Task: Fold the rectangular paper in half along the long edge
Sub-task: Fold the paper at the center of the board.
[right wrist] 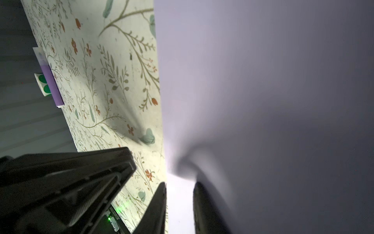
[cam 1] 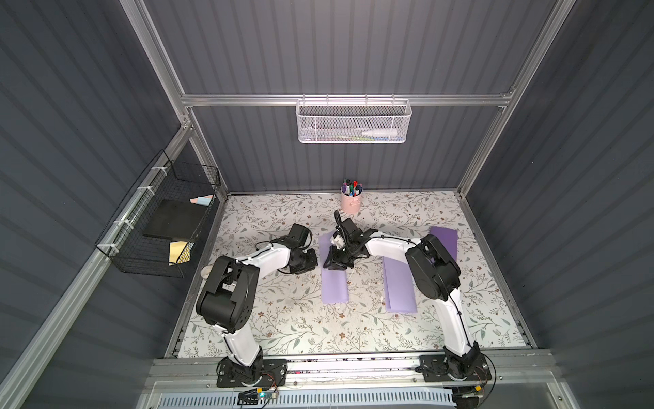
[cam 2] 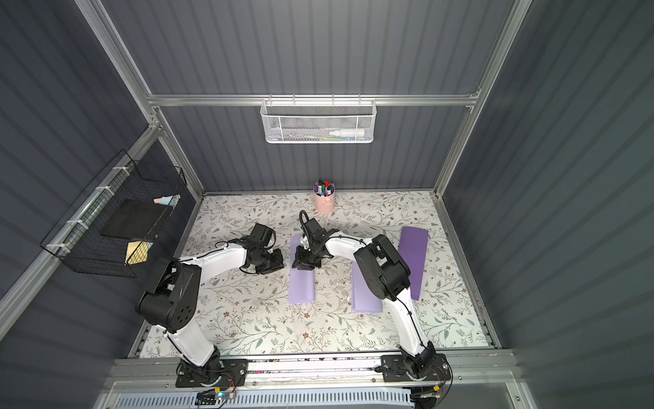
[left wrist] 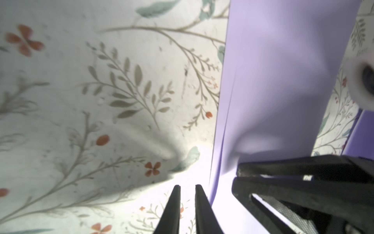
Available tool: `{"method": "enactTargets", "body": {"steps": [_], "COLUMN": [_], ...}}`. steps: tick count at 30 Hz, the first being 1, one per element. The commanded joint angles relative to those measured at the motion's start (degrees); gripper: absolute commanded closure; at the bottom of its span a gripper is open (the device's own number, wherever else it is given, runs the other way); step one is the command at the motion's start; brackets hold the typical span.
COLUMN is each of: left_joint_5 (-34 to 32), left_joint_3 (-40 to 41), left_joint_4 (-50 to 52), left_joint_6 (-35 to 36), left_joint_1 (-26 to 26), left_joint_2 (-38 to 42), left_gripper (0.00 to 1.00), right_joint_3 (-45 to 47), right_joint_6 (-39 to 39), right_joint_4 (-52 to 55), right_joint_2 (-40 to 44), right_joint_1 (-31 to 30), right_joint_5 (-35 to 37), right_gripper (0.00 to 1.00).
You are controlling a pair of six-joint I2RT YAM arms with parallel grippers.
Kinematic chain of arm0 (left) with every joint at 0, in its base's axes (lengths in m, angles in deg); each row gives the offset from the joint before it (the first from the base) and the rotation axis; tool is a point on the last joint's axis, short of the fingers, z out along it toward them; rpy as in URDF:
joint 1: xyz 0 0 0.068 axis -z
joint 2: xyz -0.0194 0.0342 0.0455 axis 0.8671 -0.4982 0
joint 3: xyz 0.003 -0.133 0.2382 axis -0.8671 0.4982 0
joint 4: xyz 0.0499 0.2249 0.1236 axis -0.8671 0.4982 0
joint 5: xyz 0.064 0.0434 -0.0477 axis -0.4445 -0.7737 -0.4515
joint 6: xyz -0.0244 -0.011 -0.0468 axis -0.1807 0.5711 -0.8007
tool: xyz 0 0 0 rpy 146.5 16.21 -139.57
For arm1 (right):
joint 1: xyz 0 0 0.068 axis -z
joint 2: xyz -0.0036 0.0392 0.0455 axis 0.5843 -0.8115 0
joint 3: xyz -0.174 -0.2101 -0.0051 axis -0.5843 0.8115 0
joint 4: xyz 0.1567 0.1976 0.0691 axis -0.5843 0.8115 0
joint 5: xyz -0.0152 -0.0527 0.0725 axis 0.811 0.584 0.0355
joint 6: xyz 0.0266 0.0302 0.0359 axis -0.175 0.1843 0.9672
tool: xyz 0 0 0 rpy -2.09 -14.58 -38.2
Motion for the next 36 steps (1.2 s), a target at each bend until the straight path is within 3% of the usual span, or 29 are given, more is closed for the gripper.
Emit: {"method": "enactTargets", "body": {"steps": [1,4,17,32,36], "left_joint_5": [2.58,3.38,5.04,6.35,5.0], "left_joint_3": [-3.65,-5.8,-11.9,-6.0,-5.25], "left_joint_4": [0.28,-0.7,-3.16,-6.33,-4.74], "left_joint_6": [0.53,0.56,1.17,0.2,1.02], "left_joint_1": [0.06,0.06,-0.03,0.06,0.15], "left_joint_2": [-0.37,-1.73,-11.36,-12.8,-12.48], "left_gripper": [0.82,0.81,0.81,0.83,0.93], "right_joint_3": [2.5,2.99,5.69,5.76,5.97], "right_joint_6": [-0.22,-0.34,-0.8,-0.72,-0.8], "right_joint_4": [2.83,2.3,-0.31,-1.85,-2.07], "right_joint_2": [-1.18,-1.1,0.58,0.57,1.06], "right_joint_1": [-0.36,-0.35,-0.37,-0.33,-0.28], "right_joint_5": [1.09,0.82,0.1,-1.93,-1.82], "right_gripper": [0.78,0.83,0.87,0.87,0.87]}}
